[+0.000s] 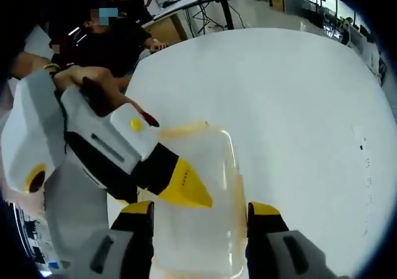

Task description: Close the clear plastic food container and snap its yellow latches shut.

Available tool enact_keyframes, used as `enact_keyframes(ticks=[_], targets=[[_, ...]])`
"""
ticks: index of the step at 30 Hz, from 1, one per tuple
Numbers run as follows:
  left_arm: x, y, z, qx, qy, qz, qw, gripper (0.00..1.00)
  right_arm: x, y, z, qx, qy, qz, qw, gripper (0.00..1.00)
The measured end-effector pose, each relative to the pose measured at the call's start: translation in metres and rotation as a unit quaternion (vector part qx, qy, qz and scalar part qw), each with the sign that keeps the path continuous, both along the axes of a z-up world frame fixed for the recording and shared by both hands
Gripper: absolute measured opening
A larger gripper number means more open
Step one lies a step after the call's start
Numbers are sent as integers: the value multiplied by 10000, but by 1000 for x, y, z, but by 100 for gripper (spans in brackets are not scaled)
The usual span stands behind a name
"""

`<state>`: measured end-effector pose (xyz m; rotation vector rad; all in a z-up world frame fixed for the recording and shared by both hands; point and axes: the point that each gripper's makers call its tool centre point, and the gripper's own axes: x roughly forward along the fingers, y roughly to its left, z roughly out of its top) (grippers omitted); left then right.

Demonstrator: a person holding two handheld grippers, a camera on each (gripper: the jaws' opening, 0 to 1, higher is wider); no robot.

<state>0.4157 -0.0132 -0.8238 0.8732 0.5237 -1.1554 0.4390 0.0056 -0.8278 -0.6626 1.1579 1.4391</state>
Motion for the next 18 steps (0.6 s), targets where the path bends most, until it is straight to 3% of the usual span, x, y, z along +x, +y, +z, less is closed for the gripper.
enact_keyframes(ticks=[6, 10, 13, 18], targets=[[2, -1, 6, -120, 363, 112, 9992, 52, 1, -1, 3, 77, -250, -165, 9995, 60], [0, -2, 6, -155, 420, 122, 9989, 52, 3, 2, 4, 252, -420, -488, 9976, 61], [-1, -4, 9, -321, 700, 278, 9966, 53, 1, 2, 5, 299, -495, -675, 9960, 61], [-3, -4, 9, -304, 737, 302, 9964, 53, 2, 3, 7, 309, -699, -908, 9929, 61]])
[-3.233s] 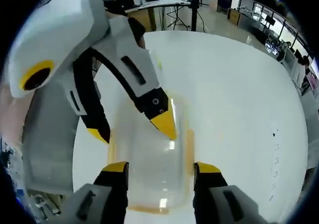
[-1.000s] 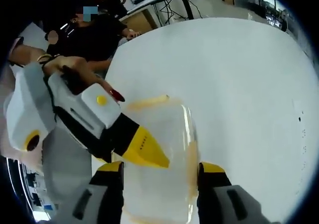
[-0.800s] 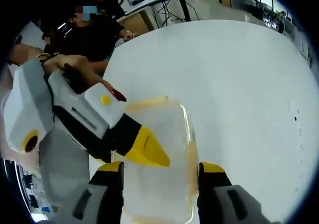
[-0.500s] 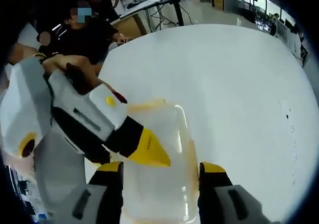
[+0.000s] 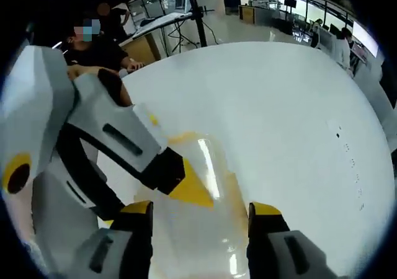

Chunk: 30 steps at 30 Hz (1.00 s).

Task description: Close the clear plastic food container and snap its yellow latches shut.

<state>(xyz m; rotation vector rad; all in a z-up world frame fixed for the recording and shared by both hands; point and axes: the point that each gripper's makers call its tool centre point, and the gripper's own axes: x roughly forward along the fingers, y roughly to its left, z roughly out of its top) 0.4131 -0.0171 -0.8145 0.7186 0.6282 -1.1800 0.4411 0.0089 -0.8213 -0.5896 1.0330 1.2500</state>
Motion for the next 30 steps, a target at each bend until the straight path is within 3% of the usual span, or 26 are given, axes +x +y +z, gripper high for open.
enact_keyframes(ticks=[3, 4, 7, 9, 16, 24, 30], targets=[[0, 4, 2, -20, 112, 91, 9999, 52, 0, -1, 2, 39, -146, -87, 9998, 60], [1, 6, 5, -70, 129, 158, 9998, 53, 4, 2, 4, 220, -281, -203, 9992, 59], [2, 9, 12, -231, 193, 324, 9990, 53, 7, 3, 11, 527, -172, -778, 9954, 60], [1, 11, 18, -340, 207, 413, 9984, 48, 12, 2, 17, 687, -288, -938, 9928, 60], [3, 14, 30, -622, 147, 757, 9951, 42, 1, 2, 28, 895, -413, -1181, 9881, 56], [8, 26, 33, -741, 128, 1177, 9902, 38, -3, -11, 26, 943, -519, -1611, 9811, 55], [11, 31, 34, -894, 164, 1483, 9848, 38, 1, -24, 26, 1172, -586, -2421, 9614, 54]])
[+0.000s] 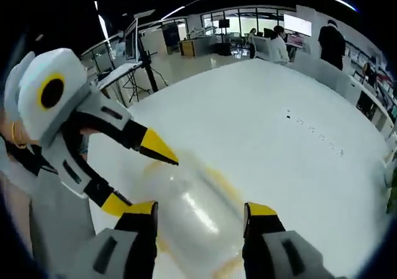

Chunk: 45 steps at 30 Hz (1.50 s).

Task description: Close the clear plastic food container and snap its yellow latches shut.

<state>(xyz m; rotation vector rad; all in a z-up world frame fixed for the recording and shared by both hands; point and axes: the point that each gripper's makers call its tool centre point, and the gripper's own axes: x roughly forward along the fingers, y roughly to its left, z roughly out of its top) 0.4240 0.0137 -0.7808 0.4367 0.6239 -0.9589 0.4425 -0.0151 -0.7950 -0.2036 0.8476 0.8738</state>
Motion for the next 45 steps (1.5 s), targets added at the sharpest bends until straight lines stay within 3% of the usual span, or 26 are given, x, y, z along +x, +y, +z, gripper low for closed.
enact_keyframes(ticks=[2, 16, 20, 26, 29, 31, 34, 42, 45], targets=[[1, 2, -1, -42, 25, 122, 9999, 38, 2, -5, 1, 33, -104, -201, 9997, 53], [12, 25, -10, -260, 151, 1035, 9942, 39, -5, -22, -4, 427, -96, -1141, 9925, 52], [15, 34, -13, -247, 164, 1293, 9912, 43, -5, -36, -7, 42, -261, -1289, 9913, 52], [12, 43, -22, -305, 357, 1499, 9876, 42, -8, -42, -10, 118, -147, -1466, 9890, 52], [10, 45, -25, -496, 545, 1675, 9831, 41, -11, -43, -13, 85, -122, -1474, 9890, 52], [11, 44, -25, -844, 750, 1897, 9753, 40, -12, -43, -16, 129, -46, -1511, 9884, 52], [11, 48, -30, -835, 871, 1925, 9739, 40, -14, -45, -21, 146, 33, -1557, 9877, 51], [11, 49, -36, -1290, 1311, 2282, 9561, 41, -16, -45, -26, 334, 288, -1680, 9848, 49], [11, 49, -36, -1342, 1348, 2302, 9544, 41, -17, -45, -26, 367, 333, -1693, 9843, 49]])
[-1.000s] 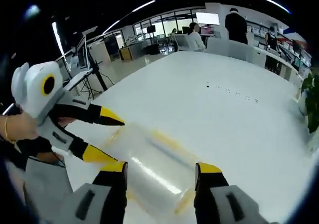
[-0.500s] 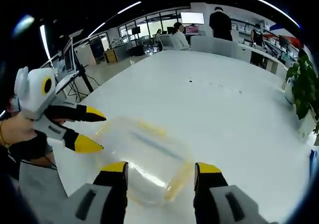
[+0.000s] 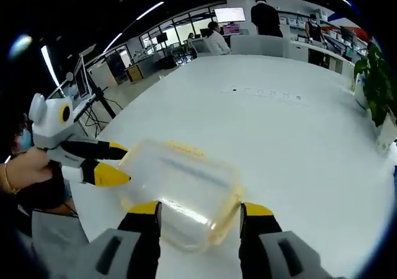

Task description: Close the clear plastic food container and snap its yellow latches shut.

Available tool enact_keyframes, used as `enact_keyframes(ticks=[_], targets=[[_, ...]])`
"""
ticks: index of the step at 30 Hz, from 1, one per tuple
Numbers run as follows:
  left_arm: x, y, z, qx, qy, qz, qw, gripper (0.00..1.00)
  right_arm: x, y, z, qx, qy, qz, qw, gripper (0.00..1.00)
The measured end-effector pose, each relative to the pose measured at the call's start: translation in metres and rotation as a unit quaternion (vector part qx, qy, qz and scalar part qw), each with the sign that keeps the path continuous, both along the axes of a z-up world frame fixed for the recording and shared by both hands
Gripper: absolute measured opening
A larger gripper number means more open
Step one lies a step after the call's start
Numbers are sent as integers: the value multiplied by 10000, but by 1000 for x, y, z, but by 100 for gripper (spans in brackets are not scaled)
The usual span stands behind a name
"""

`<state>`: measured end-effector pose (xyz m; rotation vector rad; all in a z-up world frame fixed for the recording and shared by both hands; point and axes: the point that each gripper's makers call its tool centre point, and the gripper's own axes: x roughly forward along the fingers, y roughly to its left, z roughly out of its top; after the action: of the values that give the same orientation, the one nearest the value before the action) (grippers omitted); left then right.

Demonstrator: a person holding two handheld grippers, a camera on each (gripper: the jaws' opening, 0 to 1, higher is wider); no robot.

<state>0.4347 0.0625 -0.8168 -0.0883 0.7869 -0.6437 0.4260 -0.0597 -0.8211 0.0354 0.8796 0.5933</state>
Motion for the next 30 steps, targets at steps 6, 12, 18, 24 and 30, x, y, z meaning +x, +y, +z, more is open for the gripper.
enact_keyframes(ticks=[6, 12, 18, 24, 30], targets=[[1, -1, -1, -82, 59, 188, 9998, 40, 0, 0, -3, 202, 142, -131, 9996, 49], [1, -2, -1, -77, 113, 78, 9999, 39, 1, 2, -3, 166, 243, -78, 9995, 47], [1, -5, -5, -143, 106, 216, 9996, 39, 4, 6, -8, 381, 564, -200, 9975, 47], [2, -6, -7, -204, 169, 291, 9992, 39, 3, 5, -7, 409, 523, -164, 9977, 47], [3, -6, -6, -222, 247, 343, 9989, 40, 2, 7, -8, 429, 677, -121, 9967, 46]])
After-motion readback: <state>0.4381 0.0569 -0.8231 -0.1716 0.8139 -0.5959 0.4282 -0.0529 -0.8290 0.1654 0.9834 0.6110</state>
